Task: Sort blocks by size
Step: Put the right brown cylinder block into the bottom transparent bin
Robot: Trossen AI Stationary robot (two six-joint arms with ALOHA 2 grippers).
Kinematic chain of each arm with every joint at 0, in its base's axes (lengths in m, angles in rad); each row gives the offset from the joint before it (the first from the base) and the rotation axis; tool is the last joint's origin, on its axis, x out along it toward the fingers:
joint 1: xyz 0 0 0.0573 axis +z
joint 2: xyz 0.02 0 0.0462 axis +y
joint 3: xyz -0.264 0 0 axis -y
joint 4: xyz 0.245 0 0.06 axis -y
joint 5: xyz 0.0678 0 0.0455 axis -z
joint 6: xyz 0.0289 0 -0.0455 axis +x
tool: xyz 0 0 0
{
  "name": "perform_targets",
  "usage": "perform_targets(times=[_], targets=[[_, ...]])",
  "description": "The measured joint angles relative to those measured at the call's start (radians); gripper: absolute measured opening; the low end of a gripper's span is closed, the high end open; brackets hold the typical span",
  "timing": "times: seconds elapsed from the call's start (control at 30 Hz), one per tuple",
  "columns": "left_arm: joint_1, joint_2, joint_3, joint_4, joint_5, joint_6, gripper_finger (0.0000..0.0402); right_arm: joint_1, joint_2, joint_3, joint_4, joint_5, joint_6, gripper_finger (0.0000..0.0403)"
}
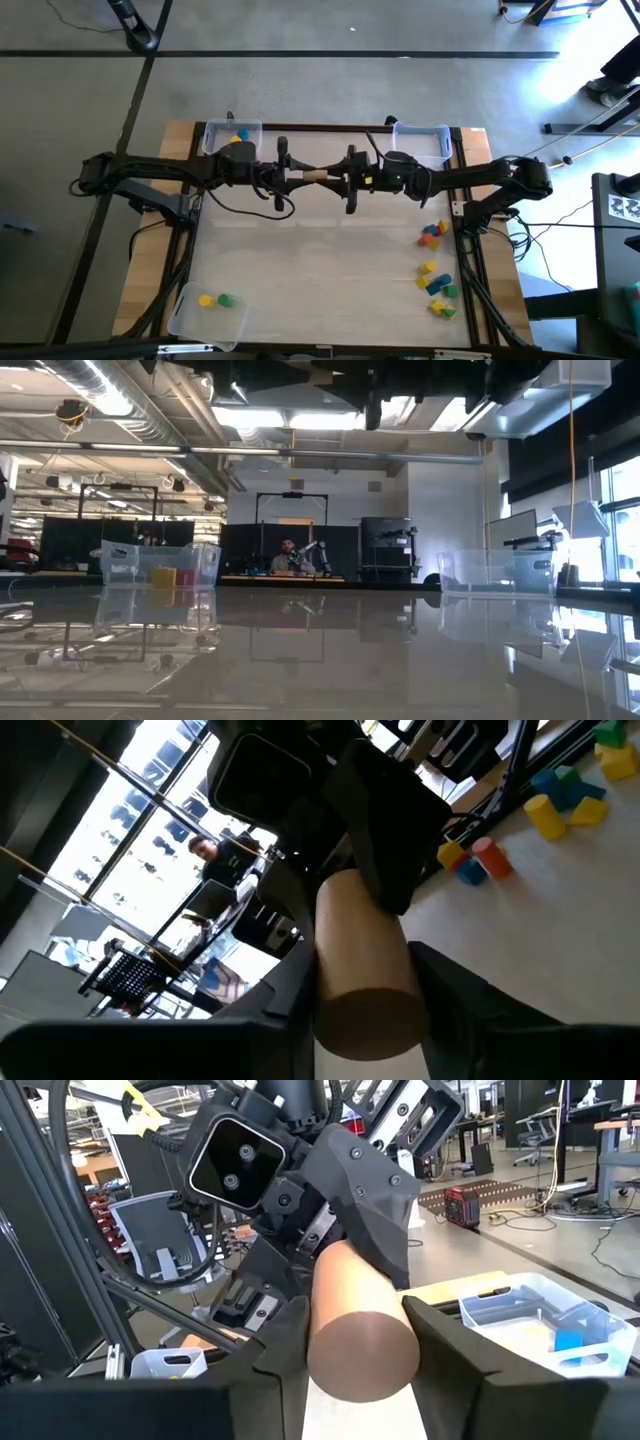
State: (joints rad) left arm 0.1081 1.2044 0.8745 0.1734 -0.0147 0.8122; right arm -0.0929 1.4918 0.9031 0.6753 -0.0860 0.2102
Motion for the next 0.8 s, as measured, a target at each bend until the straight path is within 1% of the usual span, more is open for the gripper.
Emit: perform_targets(times=[0.1,0.2,0.27,0.33,0.4,0.5,0.6,0.7,0.8], targets=[[0.0,0.0,0.0,0.0,0.001,-0.019,0.0114,0.0,0.0,0.0,0.002,0.007,0.011,0.0157],[0.0,-0.003,0.0,-0.018,-0.007,-0.099,0.0114,0.0,-0.016,0.0,-0.016,-0.013,0.008,0.0188],[-0.007,-0.021,0.012,-0.071,-0.046,-0.172,0.0114,0.0,-0.054,0.0,-0.072,-0.026,-0.011,0.0208],[-0.013,-0.047,0.034,-0.182,-0.099,-0.264,0.0114,0.0,-0.118,0.0,-0.167,-0.036,-0.036,0.0224],[-0.017,-0.075,0.066,-0.315,-0.119,-0.35,0.0118,0.001,-0.19,0.0,-0.277,-0.032,-0.068,0.0236],[-0.028,-0.112,0.122,-0.537,-0.119,-0.504,0.0123,0.002,-0.27,0.0,-0.425,0.028,-0.094,0.0247],[-0.062,-0.143,0.169,-0.725,-0.117,-0.627,0.0118,0.0,-0.309,0.0,-0.514,0.078,-0.11,0.0249],[-0.121,-0.156,0.2,-0.875,-0.118,-0.726,0.0116,0.0,-0.316,0.0,-0.577,0.095,-0.115,0.0248],[-0.199,-0.158,0.217,-0.985,-0.116,-0.834,0.0116,0.001,-0.309,0.0,-0.647,0.11,-0.115,0.0248]])
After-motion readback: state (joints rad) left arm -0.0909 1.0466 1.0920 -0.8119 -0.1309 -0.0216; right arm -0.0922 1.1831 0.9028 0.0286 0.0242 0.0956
